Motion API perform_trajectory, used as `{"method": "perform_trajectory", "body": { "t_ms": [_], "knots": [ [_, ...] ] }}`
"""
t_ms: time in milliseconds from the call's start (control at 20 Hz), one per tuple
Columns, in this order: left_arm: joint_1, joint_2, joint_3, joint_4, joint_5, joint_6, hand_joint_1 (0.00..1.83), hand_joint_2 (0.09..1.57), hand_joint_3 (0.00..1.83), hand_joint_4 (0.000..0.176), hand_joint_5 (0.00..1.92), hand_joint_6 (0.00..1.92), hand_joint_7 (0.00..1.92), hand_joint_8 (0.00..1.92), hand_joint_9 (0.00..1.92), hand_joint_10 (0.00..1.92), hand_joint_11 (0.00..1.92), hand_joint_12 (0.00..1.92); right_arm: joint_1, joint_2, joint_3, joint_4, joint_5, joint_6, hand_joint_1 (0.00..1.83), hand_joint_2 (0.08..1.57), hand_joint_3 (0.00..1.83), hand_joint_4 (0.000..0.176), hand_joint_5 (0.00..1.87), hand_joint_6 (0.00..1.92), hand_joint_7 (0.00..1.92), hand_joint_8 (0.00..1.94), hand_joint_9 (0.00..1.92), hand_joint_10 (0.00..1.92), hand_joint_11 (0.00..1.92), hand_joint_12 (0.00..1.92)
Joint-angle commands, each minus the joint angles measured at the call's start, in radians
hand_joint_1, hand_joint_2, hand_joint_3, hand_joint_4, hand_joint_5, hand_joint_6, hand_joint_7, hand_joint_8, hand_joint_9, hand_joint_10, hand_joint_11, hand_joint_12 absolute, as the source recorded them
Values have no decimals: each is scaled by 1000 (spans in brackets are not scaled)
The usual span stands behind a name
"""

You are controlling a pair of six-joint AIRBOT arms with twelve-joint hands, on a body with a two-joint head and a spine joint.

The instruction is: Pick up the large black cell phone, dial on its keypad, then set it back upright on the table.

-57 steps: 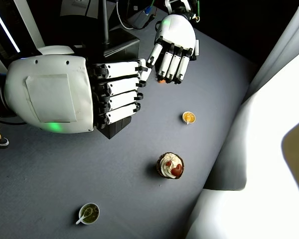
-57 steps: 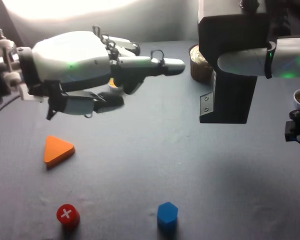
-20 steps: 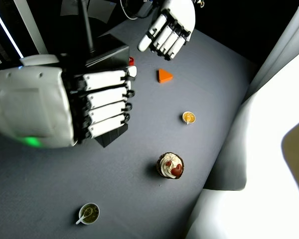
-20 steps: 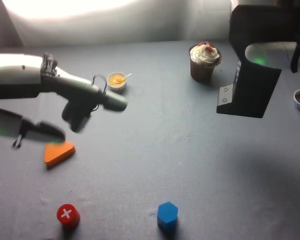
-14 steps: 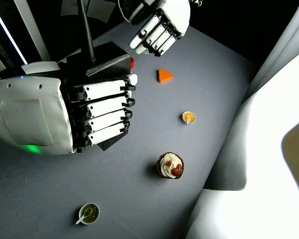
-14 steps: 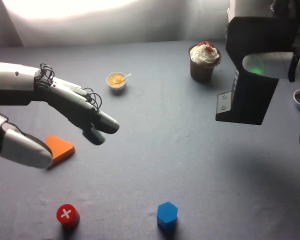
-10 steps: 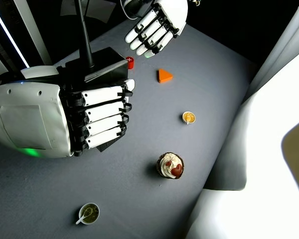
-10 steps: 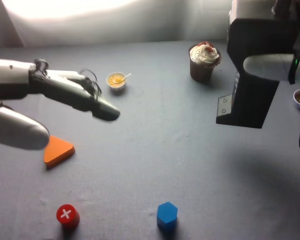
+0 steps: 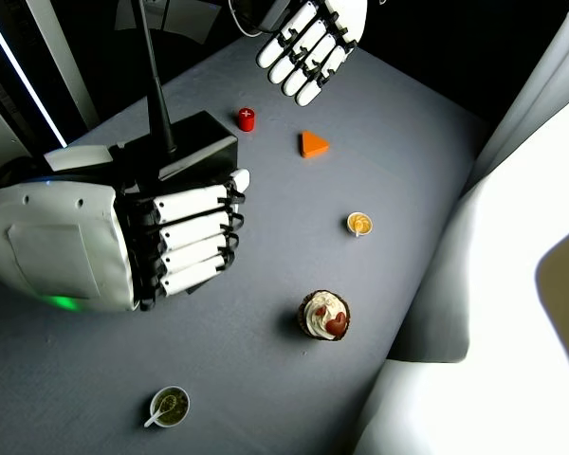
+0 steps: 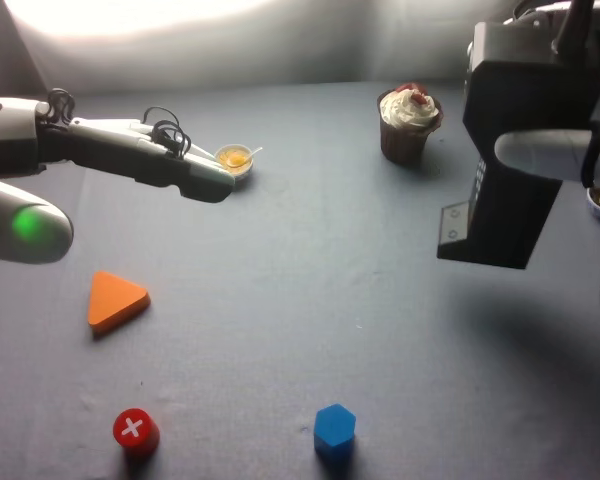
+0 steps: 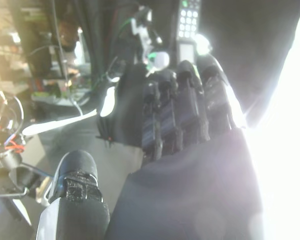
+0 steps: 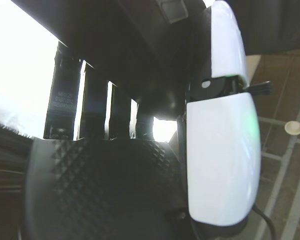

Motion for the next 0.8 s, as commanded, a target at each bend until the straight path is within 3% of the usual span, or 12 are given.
{"method": "perform_trajectory", "body": {
  "t_ms": [0, 50, 100, 150, 250, 300, 350, 500, 550, 600, 650, 750],
  "knots": [
    [-20, 13, -1, -108, -80, -9, 52, 1179, 2, 0, 291, 1, 323, 1, 222, 1, 0, 418, 3, 6, 6, 6, 161, 25, 1485, 1140, 0, 0, 879, 906, 878, 1120, 905, 1198, 717, 1681],
    [-18, 13, 4, -119, -81, -10, 94, 1170, 0, 0, 314, 4, 334, 2, 243, 5, 0, 518, -4, 2, 9, 6, 171, 28, 1389, 1155, 3, 0, 847, 987, 873, 1173, 866, 1355, 738, 1486],
    [-18, 13, 7, -118, -80, -9, 83, 1174, 1, 0, 316, 3, 321, 1, 235, 1, 0, 530, -10, 0, 11, 7, 177, 30, 1366, 1171, 2, 0, 837, 1009, 839, 1240, 835, 1419, 746, 1426],
    [-17, 12, 11, -116, -79, -9, 80, 1177, 2, 0, 287, 4, 310, 1, 227, 1, 0, 474, -20, -2, 12, 7, 185, 33, 1462, 1149, 1, 0, 894, 905, 838, 1189, 878, 1267, 713, 1629],
    [-12, 12, 12, -112, -77, -8, 74, 1178, 1, 0, 253, 0, 295, 3, 213, 2, 0, 411, -36, -3, 12, 7, 193, 39, 1485, 1135, 0, 0, 931, 840, 866, 1121, 890, 1220, 741, 1660],
    [-11, 12, 13, -111, -76, -8, 53, 1181, 2, 0, 216, 0, 272, 2, 187, 1, 0, 337, -42, -4, 13, 7, 196, 39, 1392, 1141, 2, 0, 915, 910, 885, 1139, 872, 1336, 751, 1474],
    [-6, 12, 17, -110, -76, -7, 118, 1171, 0, 0, 218, 2, 277, 3, 195, 4, 0, 368, -52, -6, 14, 8, 204, 41, 1465, 1145, 3, 0, 894, 930, 859, 1138, 861, 1267, 724, 1647],
    [22, 8, 31, -107, -78, -9, 133, 1169, 0, 0, 219, 2, 278, 3, 197, 4, 0, 375, -69, -13, 18, 10, 218, 44, 1480, 1146, 3, 0, 890, 934, 853, 1138, 858, 1254, 718, 1682],
    [39, 6, 37, -107, -80, -11, 123, 1171, 0, 0, 212, 1, 263, 1, 192, 2, 0, 399, -80, -16, 19, 11, 226, 47, 1392, 1146, 1, 0, 888, 958, 889, 1137, 866, 1338, 738, 1485],
    [43, 5, 37, -108, -80, -11, 123, 1171, 0, 0, 212, 1, 263, 1, 192, 2, 0, 399, -83, -16, 19, 11, 228, 48, 1392, 1146, 1, 0, 888, 958, 889, 1137, 866, 1338, 738, 1485],
    [49, 6, 35, -107, -84, -12, 76, 1177, 2, 0, 246, 5, 290, 4, 216, 5, 0, 381, -91, -19, 21, 11, 235, 50, 1369, 1143, 0, 0, 892, 981, 886, 1117, 895, 1329, 796, 1353],
    [70, 8, 23, -107, -84, -12, 93, 1174, 0, 0, 278, 7, 330, 7, 245, 7, 0, 509, -101, -26, 24, 12, 248, 52, 1371, 1137, 1, 0, 881, 997, 899, 1093, 925, 1283, 830, 1291]
  ]
}}
